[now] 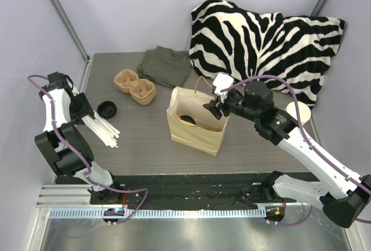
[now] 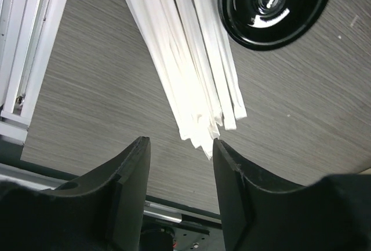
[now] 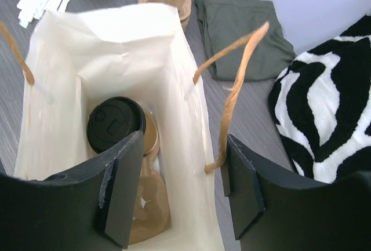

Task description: Pack the takeout coffee

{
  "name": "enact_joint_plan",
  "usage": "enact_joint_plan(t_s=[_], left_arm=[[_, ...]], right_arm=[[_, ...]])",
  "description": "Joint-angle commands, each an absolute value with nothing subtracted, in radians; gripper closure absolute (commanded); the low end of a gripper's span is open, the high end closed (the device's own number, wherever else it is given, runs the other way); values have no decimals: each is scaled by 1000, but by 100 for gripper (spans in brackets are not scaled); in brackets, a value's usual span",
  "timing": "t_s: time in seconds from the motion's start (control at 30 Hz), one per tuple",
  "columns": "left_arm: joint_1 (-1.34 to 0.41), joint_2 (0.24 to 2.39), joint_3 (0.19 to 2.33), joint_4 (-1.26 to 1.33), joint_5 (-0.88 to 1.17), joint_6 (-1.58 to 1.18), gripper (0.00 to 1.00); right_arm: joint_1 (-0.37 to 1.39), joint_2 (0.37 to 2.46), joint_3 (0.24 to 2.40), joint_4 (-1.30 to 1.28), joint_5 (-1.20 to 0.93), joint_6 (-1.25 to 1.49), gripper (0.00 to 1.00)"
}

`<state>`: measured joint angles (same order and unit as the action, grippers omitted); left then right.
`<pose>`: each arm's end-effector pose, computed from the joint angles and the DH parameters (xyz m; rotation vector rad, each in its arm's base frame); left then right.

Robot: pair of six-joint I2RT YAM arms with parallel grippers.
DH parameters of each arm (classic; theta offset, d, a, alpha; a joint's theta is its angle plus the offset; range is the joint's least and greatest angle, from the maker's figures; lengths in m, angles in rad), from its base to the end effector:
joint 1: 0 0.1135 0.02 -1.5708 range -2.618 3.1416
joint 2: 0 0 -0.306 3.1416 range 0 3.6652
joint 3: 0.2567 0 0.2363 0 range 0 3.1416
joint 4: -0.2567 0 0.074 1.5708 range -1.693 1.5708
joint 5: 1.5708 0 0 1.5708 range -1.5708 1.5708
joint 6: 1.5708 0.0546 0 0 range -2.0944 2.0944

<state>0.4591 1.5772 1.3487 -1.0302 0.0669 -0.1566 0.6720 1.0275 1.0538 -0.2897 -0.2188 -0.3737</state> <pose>0.2684 0.1286 0.3039 -0.8412 2.6948 -0.0265 0.1582 0.1410 0.4083 -1.0533 1.5175 0.4095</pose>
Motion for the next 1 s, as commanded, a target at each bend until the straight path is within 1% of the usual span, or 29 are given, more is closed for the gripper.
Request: enact_joint_plan(t_s=[0.0,0.03,0.13,0.37,0.47,0.63,0.87,0.97], left_arm=[[489,1656,1394,-968,100,-161,51],[489,1673,1408,-965,101,-157,54],[489,1756,1476,-962,87,-137,58],[495,1919,1618,-924,48,-115,68],[495,1973,1663,-913,23,-98,69],[508,2046,1739,-910,15,-84,74],[511,2114,1782,-897,8,-69,74],[508,2146,1799,-897,-37,-63,73]], right_arm=[[672,1016,1117,-272,-215,-341,35],[672,1014,1120,-273,-221,-338,31],[672,1011,1132,-278,-225,-336,24],[672,1022,1178,-313,-221,-313,18],[672,1022,1189,-327,-210,-304,16],[672,1023,1204,-347,-190,-293,11],[672,1026,1209,-362,-167,-298,8],[672,1032,1210,-364,-163,-304,7]])
